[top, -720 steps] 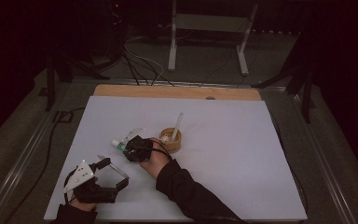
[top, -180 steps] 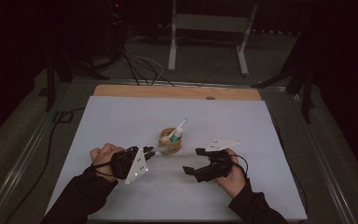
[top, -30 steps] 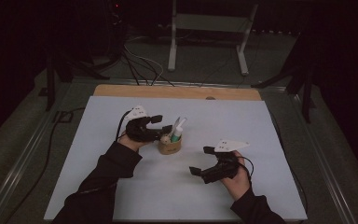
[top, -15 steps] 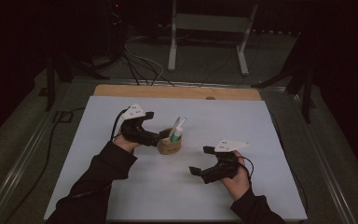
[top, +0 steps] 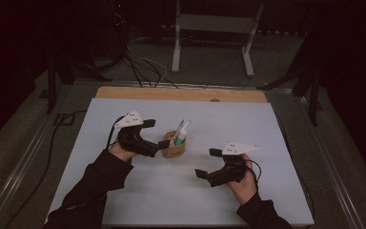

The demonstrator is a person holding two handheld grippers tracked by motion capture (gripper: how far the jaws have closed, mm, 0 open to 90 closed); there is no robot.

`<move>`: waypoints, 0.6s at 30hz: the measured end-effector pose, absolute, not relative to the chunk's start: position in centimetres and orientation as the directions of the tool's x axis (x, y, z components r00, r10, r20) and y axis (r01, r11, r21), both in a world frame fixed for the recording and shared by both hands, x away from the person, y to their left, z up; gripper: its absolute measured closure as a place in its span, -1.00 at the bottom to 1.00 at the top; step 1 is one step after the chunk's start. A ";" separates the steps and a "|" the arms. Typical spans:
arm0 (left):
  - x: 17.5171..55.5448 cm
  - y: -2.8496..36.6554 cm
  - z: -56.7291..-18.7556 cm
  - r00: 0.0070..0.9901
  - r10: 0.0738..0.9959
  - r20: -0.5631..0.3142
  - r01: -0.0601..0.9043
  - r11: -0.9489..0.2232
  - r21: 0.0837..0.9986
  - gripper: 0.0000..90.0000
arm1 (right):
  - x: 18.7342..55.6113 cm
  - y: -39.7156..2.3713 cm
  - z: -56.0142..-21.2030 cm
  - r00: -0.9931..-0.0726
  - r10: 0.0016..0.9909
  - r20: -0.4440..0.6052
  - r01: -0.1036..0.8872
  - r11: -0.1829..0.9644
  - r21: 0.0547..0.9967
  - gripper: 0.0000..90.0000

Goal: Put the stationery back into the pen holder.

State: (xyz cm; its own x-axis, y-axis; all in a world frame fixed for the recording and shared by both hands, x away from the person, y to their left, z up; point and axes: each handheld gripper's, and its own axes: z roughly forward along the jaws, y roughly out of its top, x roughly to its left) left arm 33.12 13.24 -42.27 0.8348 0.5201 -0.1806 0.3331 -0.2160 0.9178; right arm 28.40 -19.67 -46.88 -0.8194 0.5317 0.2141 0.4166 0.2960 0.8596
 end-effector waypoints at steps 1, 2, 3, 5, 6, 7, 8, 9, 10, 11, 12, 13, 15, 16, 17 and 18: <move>33.0 13.5 -42.3 0.837 0.517 -0.179 0.331 -0.218 0.918 -0.99 | 28.4 -19.7 -46.9 -0.821 0.531 0.210 0.413 0.299 0.860 -1.00; 32.9 13.7 -42.3 0.840 0.510 -0.187 0.331 -0.209 0.920 -0.99 | 28.3 -19.7 -46.8 -0.821 0.531 0.211 0.412 0.295 0.862 -1.00; 32.7 14.0 -42.3 0.841 0.505 -0.193 0.334 -0.206 0.920 -0.99 | 28.3 -19.8 -46.8 -0.820 0.530 0.215 0.415 0.293 0.861 -1.00; 32.5 14.6 -42.4 0.841 0.503 -0.197 0.335 -0.199 0.921 -0.99 | 28.4 -19.8 -46.8 -0.819 0.532 0.215 0.417 0.294 0.860 -1.00; 32.3 14.9 -42.5 0.842 0.502 -0.198 0.336 -0.199 0.921 -0.99 | 28.4 -19.9 -46.9 -0.818 0.532 0.218 0.419 0.291 0.860 -1.00; 32.2 15.2 -42.6 0.840 0.506 -0.195 0.332 -0.196 0.923 -0.99 | 28.4 -19.9 -46.9 -0.818 0.532 0.219 0.420 0.292 0.859 -1.00; 32.0 15.4 -42.6 0.837 0.510 -0.196 0.333 -0.192 0.923 -0.99 | 28.4 -20.0 -46.9 -0.819 0.531 0.217 0.418 0.295 0.859 -1.00; 31.9 15.7 -42.7 0.837 0.510 -0.198 0.334 -0.191 0.923 -0.99 | 28.3 -20.0 -46.9 -0.819 0.530 0.219 0.419 0.293 0.859 -1.00; 31.8 16.0 -42.8 0.836 0.510 -0.201 0.335 -0.184 0.924 -0.99 | 28.3 -20.0 -46.9 -0.819 0.529 0.221 0.421 0.294 0.858 -1.00; 31.6 16.2 -43.0 0.836 0.510 -0.204 0.336 -0.181 0.924 -0.99 | 28.3 -20.0 -46.9 -0.821 0.527 0.220 0.420 0.296 0.858 -1.00; 31.4 16.4 -43.1 0.834 0.511 -0.206 0.338 -0.179 0.924 -0.99 | 28.2 -20.0 -46.9 -0.820 0.529 0.218 0.419 0.296 0.858 -1.00; 31.3 16.5 -43.2 0.835 0.512 -0.203 0.336 -0.182 0.924 -0.99 | 28.2 -20.0 -46.9 -0.819 0.529 0.221 0.422 0.295 0.857 -1.00; 30.8 16.8 -43.5 0.834 0.519 -0.190 0.330 -0.192 0.924 -0.99 | 28.2 -20.1 -47.0 -0.819 0.529 0.222 0.423 0.295 0.857 -1.00; 30.6 16.9 -43.7 0.835 0.518 -0.187 0.327 -0.194 0.925 -0.98 | 28.1 -20.2 -47.0 -0.819 0.530 0.221 0.422 0.294 0.857 -1.00; 30.4 16.9 -43.9 0.835 0.517 -0.185 0.328 -0.198 0.924 -0.98 | 28.1 -20.3 -47.0 -0.818 0.528 0.227 0.426 0.291 0.857 -1.00; 30.1 17.0 -44.1 0.834 0.521 -0.183 0.328 -0.202 0.923 -0.99 | 28.1 -20.3 -47.0 -0.818 0.528 0.229 0.427 0.290 0.856 -1.00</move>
